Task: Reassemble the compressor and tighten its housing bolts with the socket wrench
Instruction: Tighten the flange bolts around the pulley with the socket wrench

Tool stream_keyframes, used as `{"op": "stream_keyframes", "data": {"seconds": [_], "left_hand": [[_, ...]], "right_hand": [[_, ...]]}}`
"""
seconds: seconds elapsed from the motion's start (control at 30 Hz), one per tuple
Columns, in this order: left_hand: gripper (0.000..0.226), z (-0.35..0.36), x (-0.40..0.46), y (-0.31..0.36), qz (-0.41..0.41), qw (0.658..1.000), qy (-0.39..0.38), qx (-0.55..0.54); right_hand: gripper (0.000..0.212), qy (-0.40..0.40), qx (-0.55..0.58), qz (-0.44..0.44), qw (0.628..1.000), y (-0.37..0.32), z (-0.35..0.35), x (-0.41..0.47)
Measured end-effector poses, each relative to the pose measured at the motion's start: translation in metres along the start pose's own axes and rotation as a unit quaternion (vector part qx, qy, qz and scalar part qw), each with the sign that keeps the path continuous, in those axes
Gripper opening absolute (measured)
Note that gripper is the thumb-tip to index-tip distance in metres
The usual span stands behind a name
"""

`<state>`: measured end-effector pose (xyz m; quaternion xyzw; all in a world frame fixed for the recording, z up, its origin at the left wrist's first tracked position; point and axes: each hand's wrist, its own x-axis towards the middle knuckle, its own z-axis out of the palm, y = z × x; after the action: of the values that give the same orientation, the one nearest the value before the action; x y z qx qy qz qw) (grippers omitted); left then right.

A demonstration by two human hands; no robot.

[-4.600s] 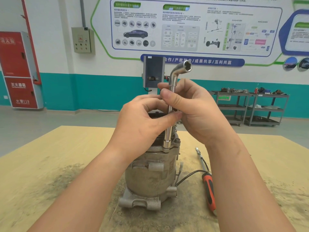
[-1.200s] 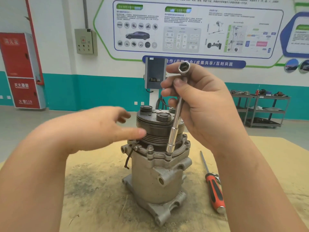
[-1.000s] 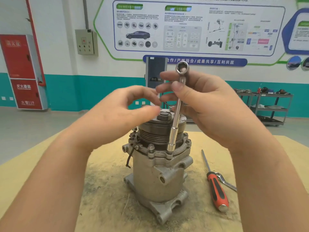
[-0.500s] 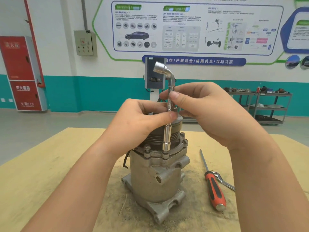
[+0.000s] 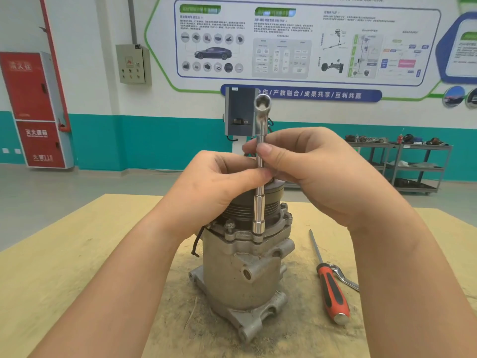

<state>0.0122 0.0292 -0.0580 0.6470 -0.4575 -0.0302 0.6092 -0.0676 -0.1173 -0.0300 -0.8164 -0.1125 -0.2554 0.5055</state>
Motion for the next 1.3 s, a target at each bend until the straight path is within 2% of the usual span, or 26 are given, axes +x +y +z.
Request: {"op": "stream_keyframes", "data": {"seconds": [0.13,0.23,0.47,0.63,0.7,0.77,0.83,0.87,0.9,0.97,1.07,1.3], "left_hand": [[0.022,-0.001,0.0,0.0,0.01,1.0,-0.009,-0.019],[0.02,0.0,0.001,-0.001,0.016,1.0,-0.015,-0.017],[0.026,-0.006,0.0,-0.002,0.023,0.999,-0.041,-0.001],[0.025,-0.016,0.0,-0.005,0.059,0.998,-0.025,0.021],[0.044,-0.032,0.001,-0.01,0.053,0.994,0.004,0.096],[0.093,-0.054,0.0,-0.017,-0.026,0.979,-0.007,0.204],[0.136,-0.071,-0.005,-0.029,-0.144,0.956,-0.107,0.232],[0.144,-0.074,-0.007,-0.035,-0.19,0.94,-0.167,0.228],[0.143,-0.073,-0.008,-0.041,-0.222,0.925,-0.216,0.221],[0.124,-0.066,-0.006,-0.053,-0.231,0.919,-0.247,0.204],[0.104,-0.057,-0.001,-0.063,-0.203,0.938,-0.207,0.188],[0.102,-0.053,-0.011,-0.073,-0.174,0.963,-0.171,0.111]], "right_hand": [[0.009,0.026,-0.008,-0.006,1.0,-0.001,0.002,0.0],[0.022,0.06,-0.011,-0.006,0.998,0.0,0.005,0.002],[0.013,0.014,-0.018,0.003,1.0,-0.001,0.004,0.001],[0.02,0.073,-0.018,-0.001,0.997,-0.001,0.005,0.001],[0.027,0.098,-0.015,0.004,0.995,-0.001,0.005,0.0],[0.025,0.112,-0.004,-0.001,0.994,0.0,0.005,0.001],[0.022,0.115,0.053,-0.012,0.992,-0.001,0.004,0.001],[0.021,0.118,0.079,-0.021,0.99,-0.003,0.005,0.001],[0.02,0.122,0.098,-0.031,0.987,-0.005,0.006,0.001],[0.017,0.126,0.122,-0.051,0.983,-0.007,0.009,0.001],[0.016,0.12,0.131,-0.068,0.982,-0.006,0.015,0.002],[0.015,0.089,0.165,-0.041,0.981,-0.001,0.029,0.005]]}}
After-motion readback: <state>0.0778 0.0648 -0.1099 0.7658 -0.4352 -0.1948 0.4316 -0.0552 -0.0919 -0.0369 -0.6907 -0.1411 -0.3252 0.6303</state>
